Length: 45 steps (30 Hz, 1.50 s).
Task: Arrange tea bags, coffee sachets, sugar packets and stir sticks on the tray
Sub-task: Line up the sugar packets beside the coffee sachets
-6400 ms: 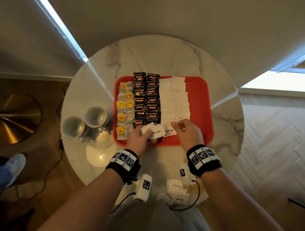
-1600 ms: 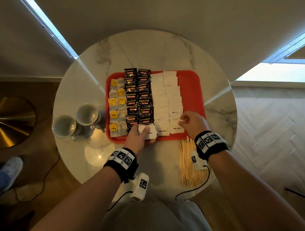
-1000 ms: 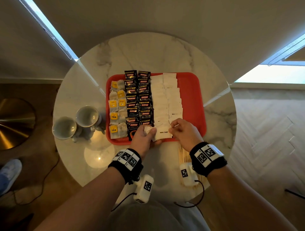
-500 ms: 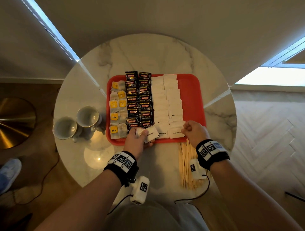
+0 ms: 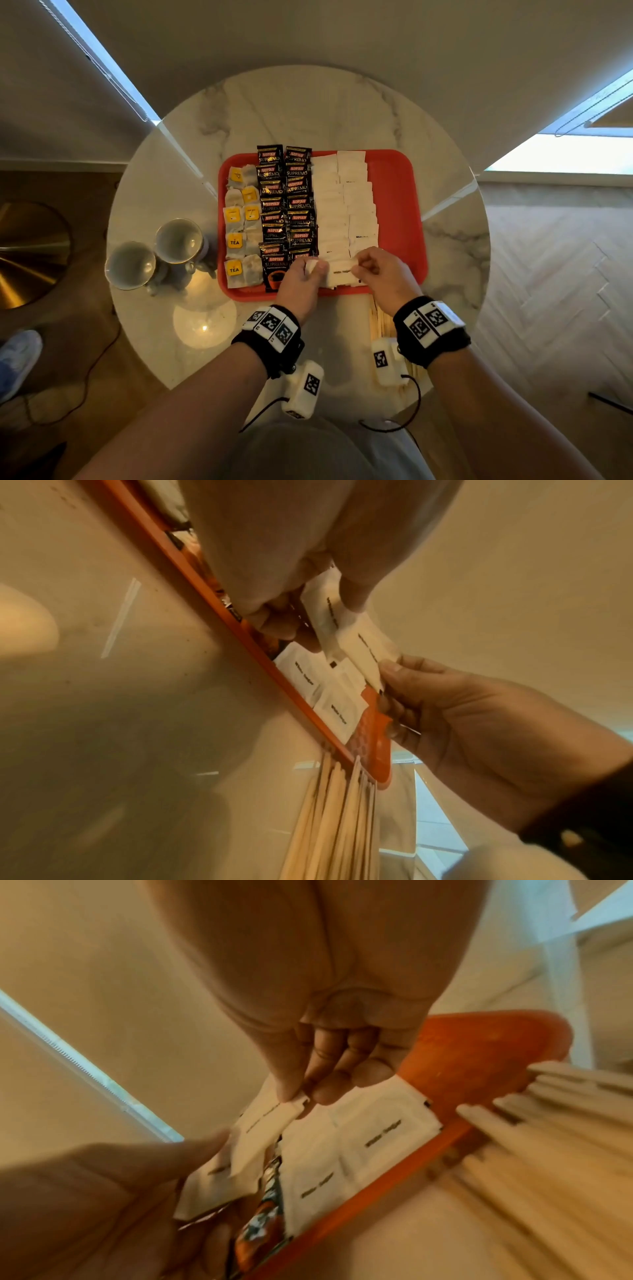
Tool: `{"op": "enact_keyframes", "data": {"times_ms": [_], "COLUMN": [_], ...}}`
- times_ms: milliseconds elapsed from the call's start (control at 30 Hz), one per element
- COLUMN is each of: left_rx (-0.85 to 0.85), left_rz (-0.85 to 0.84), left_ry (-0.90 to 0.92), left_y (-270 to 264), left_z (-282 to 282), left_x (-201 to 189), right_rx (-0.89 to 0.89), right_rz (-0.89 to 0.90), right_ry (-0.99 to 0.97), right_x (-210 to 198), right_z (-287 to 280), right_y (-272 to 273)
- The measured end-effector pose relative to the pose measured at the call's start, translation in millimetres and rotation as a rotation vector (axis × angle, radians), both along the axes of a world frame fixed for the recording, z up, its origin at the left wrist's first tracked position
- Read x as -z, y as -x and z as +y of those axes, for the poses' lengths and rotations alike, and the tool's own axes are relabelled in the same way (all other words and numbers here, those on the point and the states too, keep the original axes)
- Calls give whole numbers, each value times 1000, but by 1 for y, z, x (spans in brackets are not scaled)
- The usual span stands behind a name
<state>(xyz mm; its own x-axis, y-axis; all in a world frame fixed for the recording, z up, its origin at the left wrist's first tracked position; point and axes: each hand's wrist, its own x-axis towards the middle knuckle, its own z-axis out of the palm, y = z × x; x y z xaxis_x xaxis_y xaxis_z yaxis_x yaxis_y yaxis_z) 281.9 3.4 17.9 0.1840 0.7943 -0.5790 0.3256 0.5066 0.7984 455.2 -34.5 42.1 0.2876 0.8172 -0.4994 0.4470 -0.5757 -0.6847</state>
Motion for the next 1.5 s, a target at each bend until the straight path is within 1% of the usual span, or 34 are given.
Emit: {"op": "enact_keyframes", "data": {"times_ms": [67,133,267,333,433,500,567,633,700,767,833,1067,1300,1500], "left_rx": [85,148,247,325,519,606,673,779,924,1020,1036,991,913,933], "left_rz": [68,146,289,359,534,620,637,630,656,688,699,663,622,639], "left_ry": [-58,-113,-177,-225,-386,-521,-636,-712,-752,-757,-748,-775,-871,-822], "left_y": [-3,-6,-16,-19,-21,-18,-16,-17,-17,-16,-15,-20,-19,-14], "left_z": [3,6,9,9,10,10,10,8,7,6,6,12,17,9], "left_x": [2,4,5,7,13,16,17,19,23,29,33,43,46,42], "right_rx": [43,39,-54,-96,-184,-188,-192,-250,-324,-361,-369,-333,-271,-337], "right_rz": [-45,-107,-227,-295,-454,-518,-518,-509,-513,-512,-511,-498,-484,-488], "right_ry": [-5,22,111,154,177,138,90,68,78,108,124,116,83,107], "right_x": [2,4,15,20,17,12,10,12,15,19,22,26,23,25], "right_z": [-3,-7,-11,-11,-9,-7,-4,-2,-1,-2,-3,3,4,-9], "right_y": [-14,-27,-35,-36,-34,-30,-23,-16,-9,-4,-2,-3,-8,-6]}}
